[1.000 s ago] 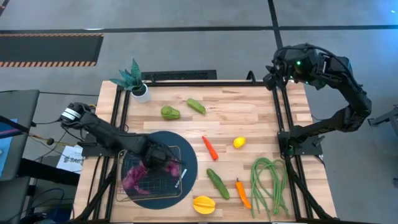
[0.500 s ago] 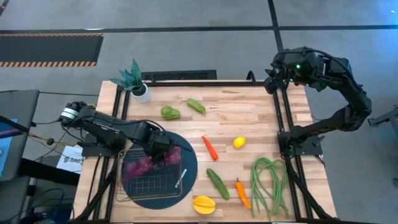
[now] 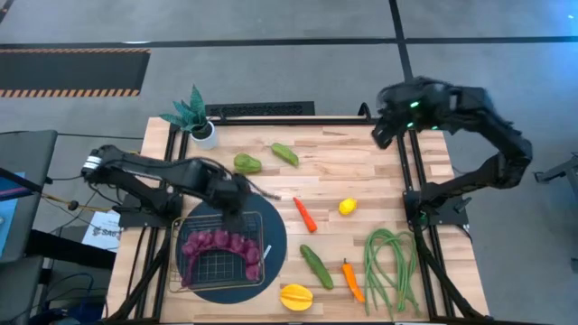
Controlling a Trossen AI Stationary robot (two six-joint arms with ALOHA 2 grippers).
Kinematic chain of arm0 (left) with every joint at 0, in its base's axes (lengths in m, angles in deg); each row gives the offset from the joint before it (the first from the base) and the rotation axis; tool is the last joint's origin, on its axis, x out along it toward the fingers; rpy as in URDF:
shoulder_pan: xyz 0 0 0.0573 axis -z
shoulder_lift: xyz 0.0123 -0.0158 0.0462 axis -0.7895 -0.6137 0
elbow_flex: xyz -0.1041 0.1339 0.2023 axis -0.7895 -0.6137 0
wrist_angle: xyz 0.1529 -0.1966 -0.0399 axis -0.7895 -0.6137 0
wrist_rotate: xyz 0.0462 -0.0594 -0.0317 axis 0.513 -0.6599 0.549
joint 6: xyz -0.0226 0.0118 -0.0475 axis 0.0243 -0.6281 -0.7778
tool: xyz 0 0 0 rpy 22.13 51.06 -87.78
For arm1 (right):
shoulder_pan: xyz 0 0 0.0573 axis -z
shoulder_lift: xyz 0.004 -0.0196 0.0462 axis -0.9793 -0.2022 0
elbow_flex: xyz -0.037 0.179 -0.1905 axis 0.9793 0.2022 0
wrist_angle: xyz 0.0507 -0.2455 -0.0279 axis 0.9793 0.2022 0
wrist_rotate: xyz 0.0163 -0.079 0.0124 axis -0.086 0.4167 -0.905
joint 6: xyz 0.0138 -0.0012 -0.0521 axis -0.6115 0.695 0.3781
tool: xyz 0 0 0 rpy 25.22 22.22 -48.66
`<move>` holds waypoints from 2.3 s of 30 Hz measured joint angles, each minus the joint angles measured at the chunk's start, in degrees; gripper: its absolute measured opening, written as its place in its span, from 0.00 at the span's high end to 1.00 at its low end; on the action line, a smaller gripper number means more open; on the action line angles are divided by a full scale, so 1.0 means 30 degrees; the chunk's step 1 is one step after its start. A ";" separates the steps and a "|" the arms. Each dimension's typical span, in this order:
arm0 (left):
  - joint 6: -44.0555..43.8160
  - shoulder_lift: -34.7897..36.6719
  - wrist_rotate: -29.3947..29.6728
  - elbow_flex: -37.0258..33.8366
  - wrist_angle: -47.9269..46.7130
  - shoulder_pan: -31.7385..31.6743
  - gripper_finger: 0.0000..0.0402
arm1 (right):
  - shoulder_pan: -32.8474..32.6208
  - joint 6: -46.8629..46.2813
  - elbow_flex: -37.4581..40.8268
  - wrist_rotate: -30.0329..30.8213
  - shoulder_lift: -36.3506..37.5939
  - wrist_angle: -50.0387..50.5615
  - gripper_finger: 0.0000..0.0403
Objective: Build produce basket
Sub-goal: Put the orange carrot into the wire basket
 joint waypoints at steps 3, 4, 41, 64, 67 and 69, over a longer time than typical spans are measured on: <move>0.0975 0.0924 0.2644 0.1409 -0.1272 -0.0522 0.52 | -0.1049 -0.1639 0.2054 -0.0471 -0.0406 -0.0446 0.59; 0.1265 0.1291 0.3325 0.1759 -0.1729 -0.0680 0.52 | -0.1428 -0.2189 0.2843 -0.0836 -0.0561 -0.0974 0.59; 0.5974 0.7818 0.7019 0.2647 -0.5128 -0.1636 0.52 | -0.6071 -1.1707 0.6223 -0.6589 -1.3800 -1.0392 0.56; 0.5901 0.7818 0.6629 0.2647 -0.5103 -0.1636 0.52 | -0.6036 -1.1617 0.6199 -0.7151 -1.5808 -1.1620 0.54; 0.5715 0.7813 0.6625 0.2647 -0.5100 -0.1636 0.52 | -0.5874 -1.1751 0.6175 -0.7259 -1.5946 -1.1813 0.58; 0.5553 0.7818 0.6630 0.2647 -0.5099 -0.1636 0.52 | -0.5775 -1.1651 0.6170 -0.7523 -1.5879 -1.1701 0.64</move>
